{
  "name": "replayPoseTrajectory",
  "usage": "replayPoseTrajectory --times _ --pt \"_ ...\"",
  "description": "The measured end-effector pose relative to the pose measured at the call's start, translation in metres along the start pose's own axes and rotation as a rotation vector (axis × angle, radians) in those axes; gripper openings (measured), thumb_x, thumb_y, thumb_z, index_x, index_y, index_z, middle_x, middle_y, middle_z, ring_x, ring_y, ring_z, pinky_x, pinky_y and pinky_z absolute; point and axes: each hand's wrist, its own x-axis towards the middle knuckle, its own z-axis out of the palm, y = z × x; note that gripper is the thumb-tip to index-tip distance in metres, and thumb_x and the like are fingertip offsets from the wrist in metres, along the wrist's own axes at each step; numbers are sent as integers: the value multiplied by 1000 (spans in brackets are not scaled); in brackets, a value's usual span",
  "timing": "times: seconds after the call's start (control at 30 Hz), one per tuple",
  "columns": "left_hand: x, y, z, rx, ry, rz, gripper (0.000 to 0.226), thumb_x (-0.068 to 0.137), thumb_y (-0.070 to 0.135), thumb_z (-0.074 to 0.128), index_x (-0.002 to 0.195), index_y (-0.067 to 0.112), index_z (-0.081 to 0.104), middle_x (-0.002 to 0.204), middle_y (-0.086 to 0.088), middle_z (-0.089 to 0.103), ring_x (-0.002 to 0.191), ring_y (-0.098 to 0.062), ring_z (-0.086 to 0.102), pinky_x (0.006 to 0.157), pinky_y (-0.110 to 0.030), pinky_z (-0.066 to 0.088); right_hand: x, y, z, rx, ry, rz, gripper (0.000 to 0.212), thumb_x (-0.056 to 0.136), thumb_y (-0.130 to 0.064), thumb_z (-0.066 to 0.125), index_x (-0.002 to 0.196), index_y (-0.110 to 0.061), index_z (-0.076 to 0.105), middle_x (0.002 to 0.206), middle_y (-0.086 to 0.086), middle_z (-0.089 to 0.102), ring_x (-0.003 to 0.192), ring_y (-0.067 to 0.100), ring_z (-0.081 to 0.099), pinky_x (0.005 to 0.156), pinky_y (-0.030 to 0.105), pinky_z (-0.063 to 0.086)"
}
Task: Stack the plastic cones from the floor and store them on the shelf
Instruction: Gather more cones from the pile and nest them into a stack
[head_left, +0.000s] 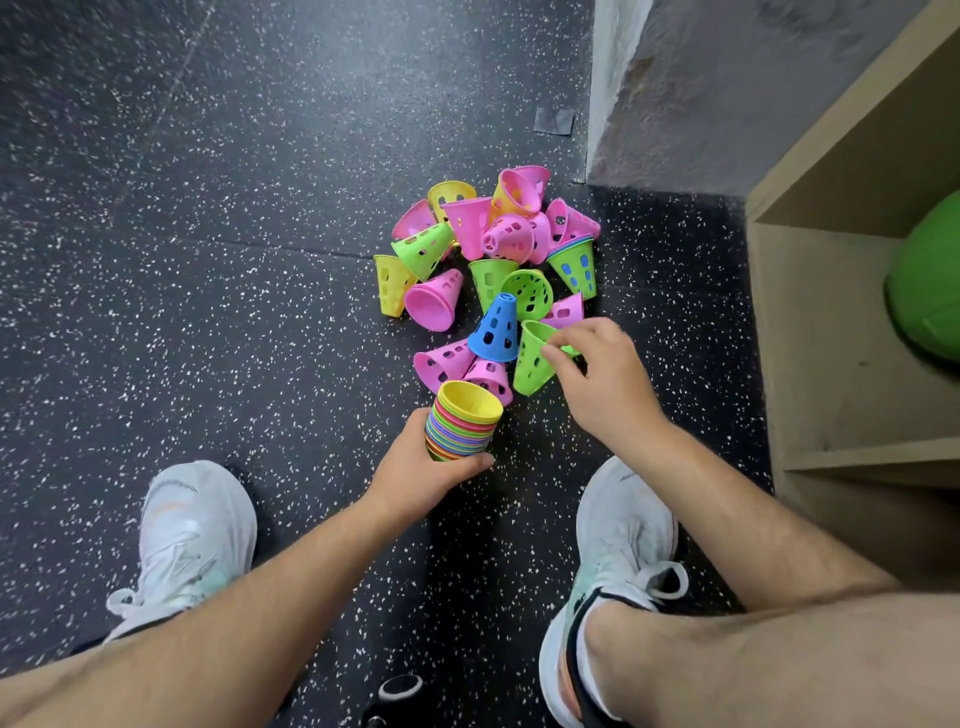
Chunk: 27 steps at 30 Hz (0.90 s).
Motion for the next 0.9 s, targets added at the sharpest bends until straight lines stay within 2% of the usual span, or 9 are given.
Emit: replayPoseTrajectory --times 0.17,0.3,0.43,0.53,0.6,0.7,0.77,0.83,0.9 --pt "1 7 1 -11 6 17 64 62 50 93 110 33 55 99 7 71 84 -4 68 81 -31 56 2 -12 -2 184 33 -103 15 96 -28 66 106 -21 74 113 -5 59 103 6 56 96 25 46" --pt "2 16 3 -49 1 41 62 65 45 94 111 31 56 97 7 71 77 -3 66 75 -29 52 -2 -16 4 174 -28 -190 15 95 -28 67 104 -20 76 113 -6 61 110 1 54 100 17 41" --pt "5 28 6 -97 30 75 63 66 39 95 116 29 57 102 8 72 89 -5 70 84 -32 57 -7 -13 12 201 -148 -307 19 96 -30 66 108 -19 76 112 -6 63 106 3 58 94 21 46" --pt "10 34 7 -126 46 79 67 62 43 94 117 28 59 102 7 74 91 -9 71 84 -33 58 -3 -13 15 243 -194 -282 26 99 -32 59 119 -19 69 114 -8 63 108 5 61 91 25 52" --pt "11 38 5 -113 54 76 63 66 37 96 116 26 59 101 7 74 87 -4 70 79 -24 55 4 -14 14 271 -172 -219 27 100 -29 58 123 -18 65 116 -6 63 106 3 61 91 26 52" --pt "13 42 0 -108 72 58 57 71 29 95 114 24 59 98 8 72 79 5 66 71 -13 49 25 -12 16 168 -168 -207 30 100 -27 57 128 -18 62 121 -5 61 104 5 59 94 29 49" --pt "16 42 -2 -112 77 47 56 71 28 94 114 23 59 97 8 72 77 7 65 69 -9 48 41 -10 19 39 -192 -232 35 100 -24 56 135 -18 58 132 -4 56 115 11 54 102 29 43" --pt "19 43 -5 -119 82 36 57 70 30 95 113 25 58 98 9 72 81 3 67 71 -11 49 58 -10 22 -116 -197 -291 41 99 -21 57 140 -17 54 142 0 50 128 20 45 110 31 34" --pt "23 43 -9 -114 90 26 58 69 33 96 112 28 58 98 10 73 85 1 68 74 -13 50 74 -11 26 -236 -195 -359 47 98 -18 59 144 -18 51 149 3 45 132 28 39 113 40 33"
